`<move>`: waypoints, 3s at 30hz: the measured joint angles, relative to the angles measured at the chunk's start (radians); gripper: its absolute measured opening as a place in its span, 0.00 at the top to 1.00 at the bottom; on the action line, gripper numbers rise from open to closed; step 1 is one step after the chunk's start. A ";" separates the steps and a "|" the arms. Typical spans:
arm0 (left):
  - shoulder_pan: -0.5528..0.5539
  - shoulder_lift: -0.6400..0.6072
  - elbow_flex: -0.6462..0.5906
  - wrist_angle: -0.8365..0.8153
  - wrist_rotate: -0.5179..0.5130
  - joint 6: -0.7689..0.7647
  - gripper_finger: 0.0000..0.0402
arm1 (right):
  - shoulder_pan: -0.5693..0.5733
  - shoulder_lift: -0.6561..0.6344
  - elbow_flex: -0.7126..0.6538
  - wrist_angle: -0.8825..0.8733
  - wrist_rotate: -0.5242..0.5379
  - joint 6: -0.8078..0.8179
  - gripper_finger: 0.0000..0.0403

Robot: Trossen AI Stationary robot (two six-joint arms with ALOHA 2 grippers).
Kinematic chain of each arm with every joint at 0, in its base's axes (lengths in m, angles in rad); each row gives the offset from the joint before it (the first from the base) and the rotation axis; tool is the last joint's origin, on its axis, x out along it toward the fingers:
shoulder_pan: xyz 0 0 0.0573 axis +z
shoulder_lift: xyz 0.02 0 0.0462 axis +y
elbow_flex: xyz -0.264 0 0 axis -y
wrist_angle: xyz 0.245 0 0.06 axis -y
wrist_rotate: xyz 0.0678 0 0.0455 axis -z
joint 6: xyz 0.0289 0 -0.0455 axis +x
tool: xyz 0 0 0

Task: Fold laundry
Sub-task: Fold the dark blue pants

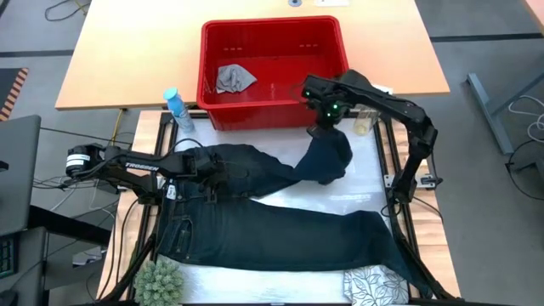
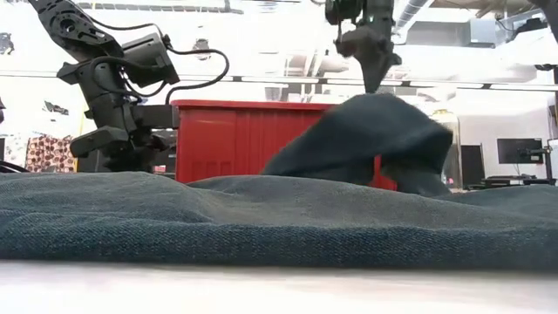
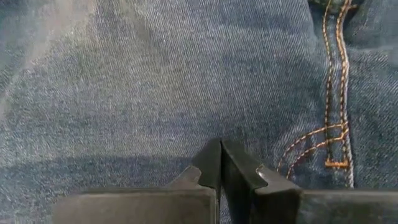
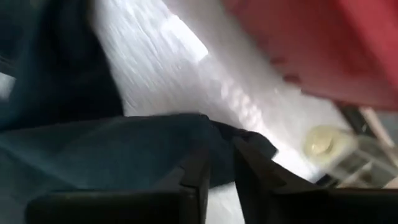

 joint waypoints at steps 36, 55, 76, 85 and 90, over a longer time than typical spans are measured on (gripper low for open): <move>0.000 0.000 -0.001 0.058 -0.007 -0.087 1.00 | 0.589 -0.310 -0.655 0.315 0.164 -0.087 0.64; 0.000 0.000 -0.001 0.067 -0.008 -0.155 1.00 | 0.631 -0.279 -0.884 0.529 0.213 -0.330 0.41; 0.000 0.000 -0.001 0.050 -0.008 -0.178 1.00 | 0.639 -0.082 -0.777 0.384 0.355 -0.154 0.96; 0.000 0.000 -0.001 0.050 -0.008 -0.171 1.00 | 0.545 -0.121 -0.521 0.161 0.047 0.152 0.96; 0.000 0.000 -0.001 0.050 -0.008 -0.150 1.00 | 0.547 -0.122 -0.452 0.141 0.082 0.055 0.96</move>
